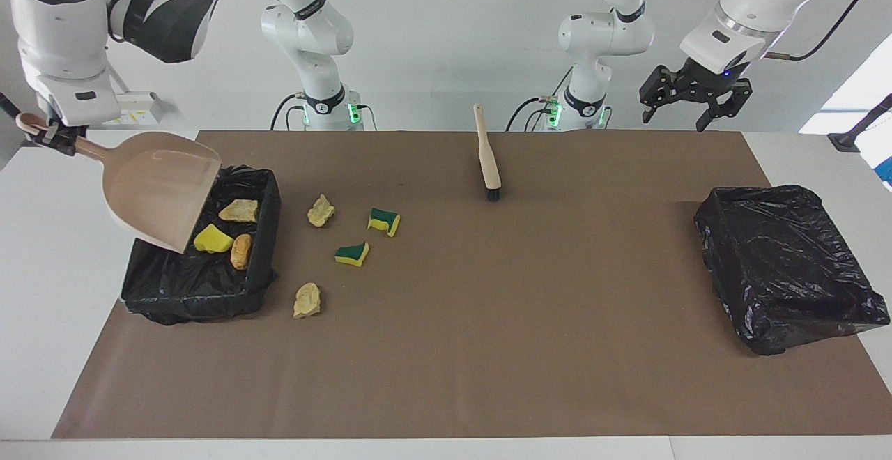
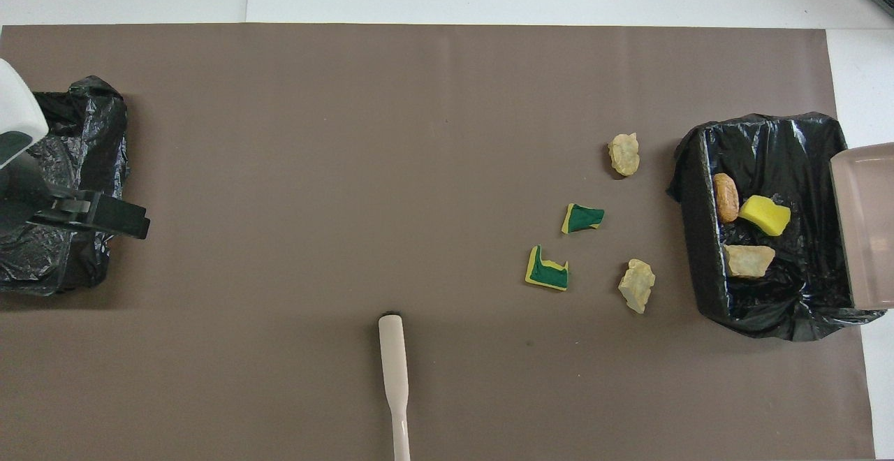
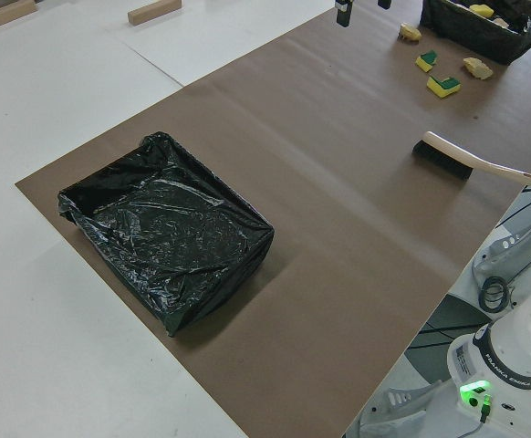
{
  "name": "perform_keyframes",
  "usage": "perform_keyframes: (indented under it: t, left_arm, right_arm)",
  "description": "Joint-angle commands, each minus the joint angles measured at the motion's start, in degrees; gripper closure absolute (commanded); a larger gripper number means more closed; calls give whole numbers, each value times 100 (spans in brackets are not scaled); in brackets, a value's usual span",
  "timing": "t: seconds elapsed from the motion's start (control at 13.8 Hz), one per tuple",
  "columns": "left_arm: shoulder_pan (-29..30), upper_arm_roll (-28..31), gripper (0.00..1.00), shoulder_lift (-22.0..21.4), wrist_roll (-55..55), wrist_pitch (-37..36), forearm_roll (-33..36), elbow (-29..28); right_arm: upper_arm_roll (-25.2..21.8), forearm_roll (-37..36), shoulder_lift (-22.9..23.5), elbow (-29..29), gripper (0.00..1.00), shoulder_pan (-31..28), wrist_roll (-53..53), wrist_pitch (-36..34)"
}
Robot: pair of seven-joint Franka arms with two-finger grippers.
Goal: Sweep and dump trash in bin
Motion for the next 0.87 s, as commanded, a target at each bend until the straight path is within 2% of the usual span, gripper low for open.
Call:
perform_keyframes:
  t: [0.0,0.14,0.43,0.58,0.79]
  left_arm:
    - [73,-39,0,59,103,-59,103,160]
    - [90,-56,0,50,103,-59,130,151]
    - [90,-56,0,15,68,20,165,107]
    - [99,-56,0,15,68,56,165,98]
    - [21,4,0,6,41,56,165,55]
  right_arm:
    - [32,609,-156,-190,100,332,799,-211]
    - [32,943,-253,-401,100,788,1913,-290]
    - [32,1839,1,-604,100,1562,4111,-283]
    - [32,2148,325,-604,100,1958,5044,-11]
    - [32,2342,835,-613,100,2547,6380,752]
